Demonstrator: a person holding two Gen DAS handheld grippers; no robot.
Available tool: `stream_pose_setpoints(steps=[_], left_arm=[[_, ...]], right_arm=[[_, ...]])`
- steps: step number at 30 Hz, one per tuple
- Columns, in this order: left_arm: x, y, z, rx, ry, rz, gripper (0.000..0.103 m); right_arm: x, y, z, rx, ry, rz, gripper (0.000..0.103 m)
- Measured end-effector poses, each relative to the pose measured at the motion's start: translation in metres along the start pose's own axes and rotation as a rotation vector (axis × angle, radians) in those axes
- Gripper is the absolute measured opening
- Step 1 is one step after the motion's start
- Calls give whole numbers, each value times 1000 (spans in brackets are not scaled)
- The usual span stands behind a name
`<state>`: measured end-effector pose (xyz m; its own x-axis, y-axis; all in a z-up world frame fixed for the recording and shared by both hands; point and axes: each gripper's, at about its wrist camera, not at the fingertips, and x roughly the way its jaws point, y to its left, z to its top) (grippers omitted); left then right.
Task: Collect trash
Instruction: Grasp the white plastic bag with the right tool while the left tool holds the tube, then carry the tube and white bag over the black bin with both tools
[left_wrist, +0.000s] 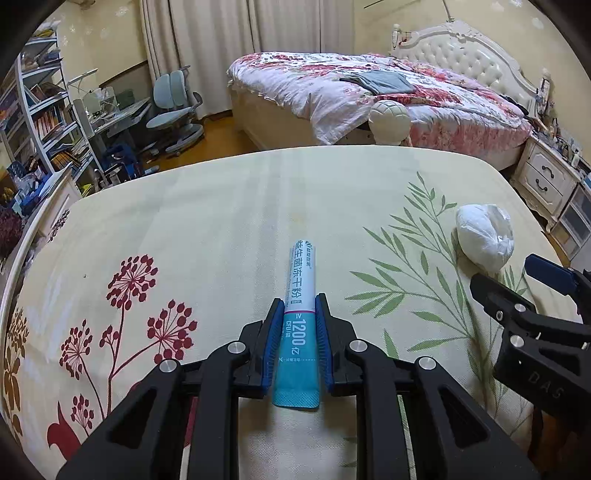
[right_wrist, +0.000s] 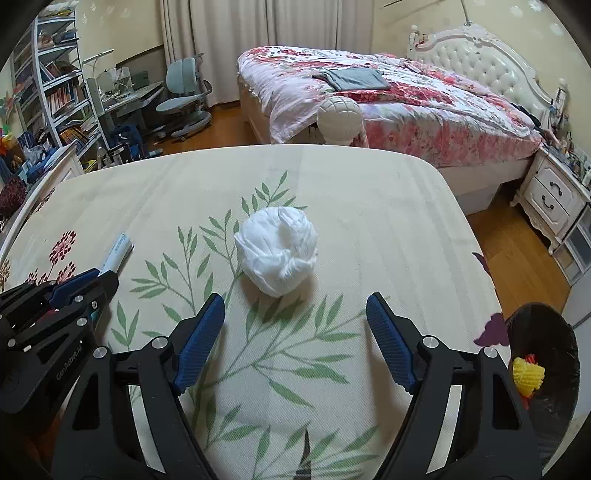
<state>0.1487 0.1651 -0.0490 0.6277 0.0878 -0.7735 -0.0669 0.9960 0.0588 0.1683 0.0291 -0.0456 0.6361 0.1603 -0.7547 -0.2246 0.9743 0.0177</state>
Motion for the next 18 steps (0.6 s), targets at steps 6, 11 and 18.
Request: stream_pose_setpoints(steps=[6, 11, 18], left_arm=[[2, 5, 1, -16, -2, -4, 21], [2, 6, 1, -19, -2, -6, 21], [-2, 9, -1, -27, -7, -13, 21]], right_arm=[[14, 9, 14, -9, 8, 1, 72], [21, 14, 19, -16, 29, 0, 49], [12, 15, 11, -27, 23, 0, 36]])
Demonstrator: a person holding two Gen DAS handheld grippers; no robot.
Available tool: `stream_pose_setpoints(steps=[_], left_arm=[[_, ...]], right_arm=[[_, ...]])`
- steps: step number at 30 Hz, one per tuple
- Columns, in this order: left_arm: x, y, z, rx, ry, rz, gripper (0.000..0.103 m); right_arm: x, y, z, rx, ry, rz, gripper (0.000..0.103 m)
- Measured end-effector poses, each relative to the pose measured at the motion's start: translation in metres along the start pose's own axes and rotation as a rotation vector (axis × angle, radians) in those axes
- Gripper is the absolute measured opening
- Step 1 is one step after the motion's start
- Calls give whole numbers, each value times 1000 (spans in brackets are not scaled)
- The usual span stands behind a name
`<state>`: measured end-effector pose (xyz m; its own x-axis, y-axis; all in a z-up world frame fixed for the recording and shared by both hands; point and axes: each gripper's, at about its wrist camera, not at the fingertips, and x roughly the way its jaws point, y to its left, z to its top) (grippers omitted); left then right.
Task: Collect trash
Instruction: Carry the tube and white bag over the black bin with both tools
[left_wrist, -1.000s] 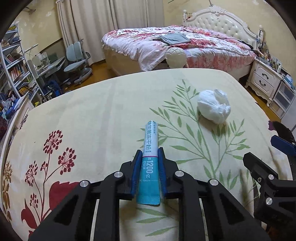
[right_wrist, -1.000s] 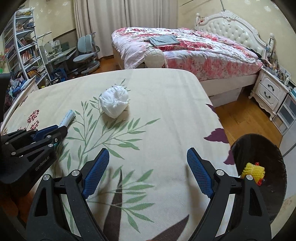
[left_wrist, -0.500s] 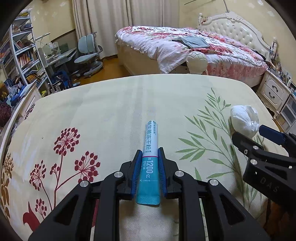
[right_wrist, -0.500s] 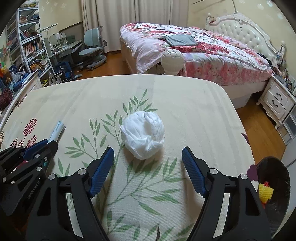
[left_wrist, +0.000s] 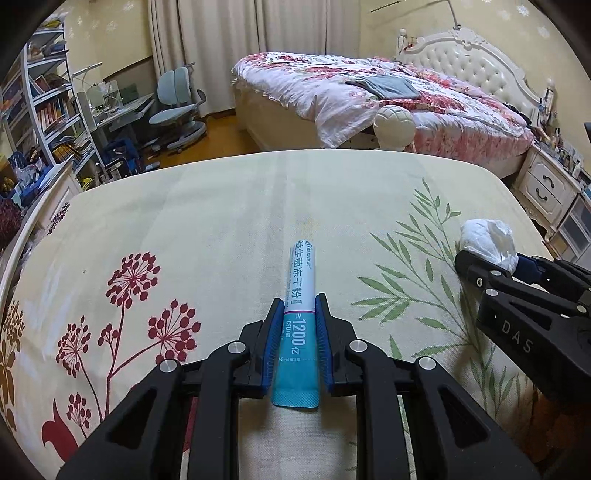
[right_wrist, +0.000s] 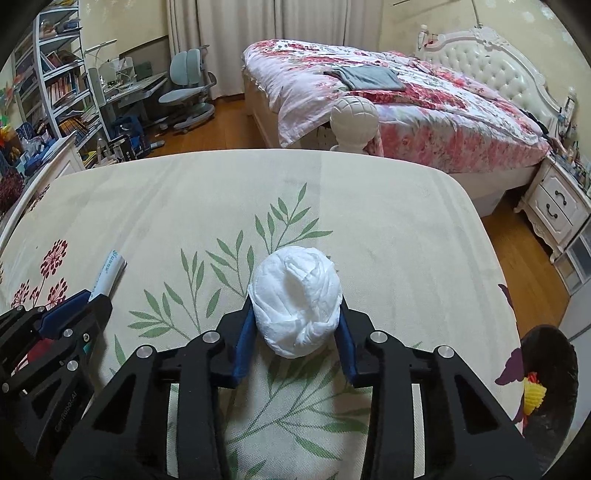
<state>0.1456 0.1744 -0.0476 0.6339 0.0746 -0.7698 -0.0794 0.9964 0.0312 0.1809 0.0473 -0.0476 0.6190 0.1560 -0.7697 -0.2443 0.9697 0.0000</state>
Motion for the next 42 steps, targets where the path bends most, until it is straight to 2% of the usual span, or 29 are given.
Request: stream_pose_setpoints(steps=[9, 23, 42], left_arm=[[-13, -6, -9, -7, -7, -19, 21], [-47, -35, -43, 9, -39, -53, 21], [-83, -90, -74, 70, -79, -116, 21]], right_arm=[[-24, -2, -28, -5, -1, 15, 36], [-66, -17, -78, 2, -22, 17, 36], [-114, -73, -124, 104, -73, -48, 36]])
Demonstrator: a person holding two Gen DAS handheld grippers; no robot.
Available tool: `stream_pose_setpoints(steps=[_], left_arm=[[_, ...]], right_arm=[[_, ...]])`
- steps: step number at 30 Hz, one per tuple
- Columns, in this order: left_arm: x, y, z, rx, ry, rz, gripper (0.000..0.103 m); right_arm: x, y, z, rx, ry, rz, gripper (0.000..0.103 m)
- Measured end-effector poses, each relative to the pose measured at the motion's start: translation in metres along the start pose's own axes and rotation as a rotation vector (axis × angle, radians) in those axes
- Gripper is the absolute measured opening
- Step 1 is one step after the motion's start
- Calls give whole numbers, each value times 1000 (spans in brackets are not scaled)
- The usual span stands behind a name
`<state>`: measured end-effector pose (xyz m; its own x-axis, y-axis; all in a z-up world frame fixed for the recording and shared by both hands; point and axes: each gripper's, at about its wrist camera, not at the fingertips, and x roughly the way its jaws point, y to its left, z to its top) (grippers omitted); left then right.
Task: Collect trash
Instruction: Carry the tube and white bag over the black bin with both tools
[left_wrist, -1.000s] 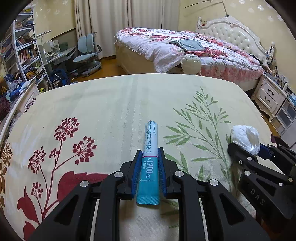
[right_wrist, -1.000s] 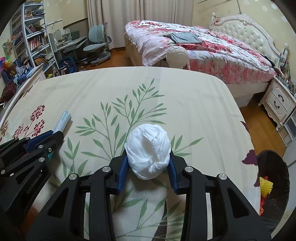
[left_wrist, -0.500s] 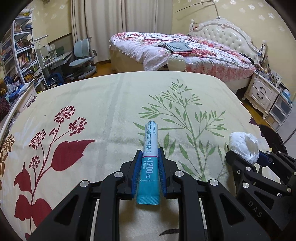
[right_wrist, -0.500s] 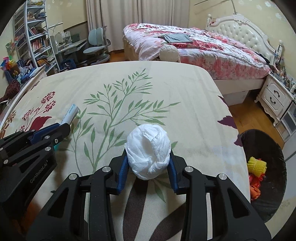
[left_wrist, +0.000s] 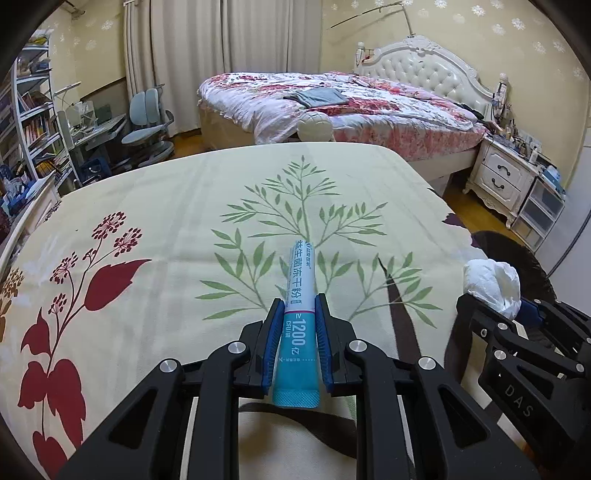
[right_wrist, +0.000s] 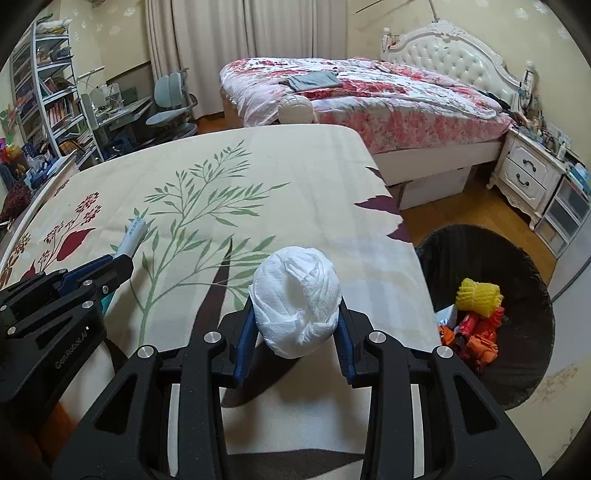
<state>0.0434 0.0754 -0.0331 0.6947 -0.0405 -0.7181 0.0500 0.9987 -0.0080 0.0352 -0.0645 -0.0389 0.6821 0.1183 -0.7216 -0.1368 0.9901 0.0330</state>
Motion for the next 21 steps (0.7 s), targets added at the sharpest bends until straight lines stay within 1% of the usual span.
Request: stream_pose_setpoints(steps=[5, 11, 21], left_arm=[[-6, -23, 0, 32, -17, -30, 21], [-11, -56, 9, 76, -46, -83, 21], [-9, -120, 21, 166, -81, -169, 21]], right_arm=[[-12, -27, -6, 39, -19, -48, 36], [-25, -65, -9, 96, -44, -118, 36], [-31, -123, -11, 188, -63, -206, 36]])
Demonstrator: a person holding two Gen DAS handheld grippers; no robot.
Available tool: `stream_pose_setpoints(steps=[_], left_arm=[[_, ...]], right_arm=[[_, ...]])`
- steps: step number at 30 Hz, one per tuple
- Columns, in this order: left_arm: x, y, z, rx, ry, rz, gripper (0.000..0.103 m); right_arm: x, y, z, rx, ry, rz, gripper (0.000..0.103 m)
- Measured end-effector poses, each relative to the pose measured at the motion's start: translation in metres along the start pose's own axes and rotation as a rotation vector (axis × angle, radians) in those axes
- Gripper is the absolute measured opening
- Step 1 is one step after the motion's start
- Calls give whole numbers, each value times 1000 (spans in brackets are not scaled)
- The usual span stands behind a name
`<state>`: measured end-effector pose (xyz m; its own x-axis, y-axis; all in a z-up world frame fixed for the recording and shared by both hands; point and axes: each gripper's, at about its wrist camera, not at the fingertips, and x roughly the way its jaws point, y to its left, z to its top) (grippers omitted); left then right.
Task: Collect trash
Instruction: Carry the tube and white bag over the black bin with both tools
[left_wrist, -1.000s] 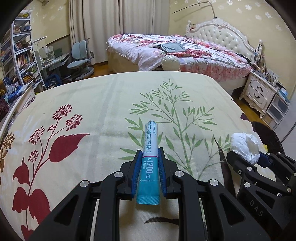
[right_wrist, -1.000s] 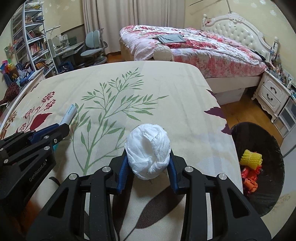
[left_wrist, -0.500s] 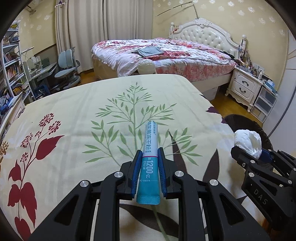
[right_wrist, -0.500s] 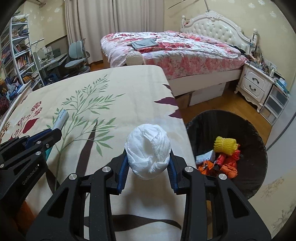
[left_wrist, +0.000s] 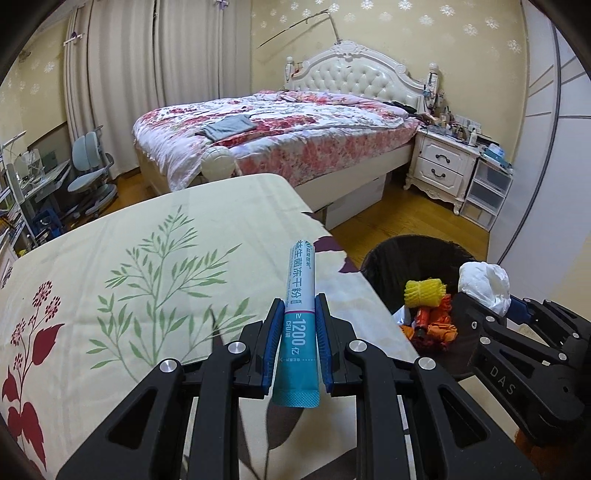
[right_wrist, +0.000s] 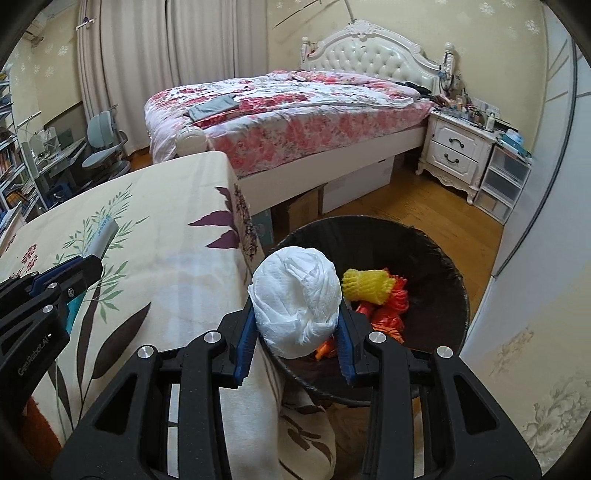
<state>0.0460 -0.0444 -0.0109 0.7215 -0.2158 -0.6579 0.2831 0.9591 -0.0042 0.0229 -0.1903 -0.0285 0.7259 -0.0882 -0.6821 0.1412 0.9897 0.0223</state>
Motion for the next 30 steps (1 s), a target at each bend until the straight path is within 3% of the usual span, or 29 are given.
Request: stream_pose_setpoints(steps=[12, 30], left_arm=[[32, -52, 17, 81, -14, -46, 21], [71, -85, 30, 112, 11, -56, 21]], right_arm=[[19, -46, 8, 62, 6, -72, 36], [46, -80, 13, 119, 18, -121, 36]])
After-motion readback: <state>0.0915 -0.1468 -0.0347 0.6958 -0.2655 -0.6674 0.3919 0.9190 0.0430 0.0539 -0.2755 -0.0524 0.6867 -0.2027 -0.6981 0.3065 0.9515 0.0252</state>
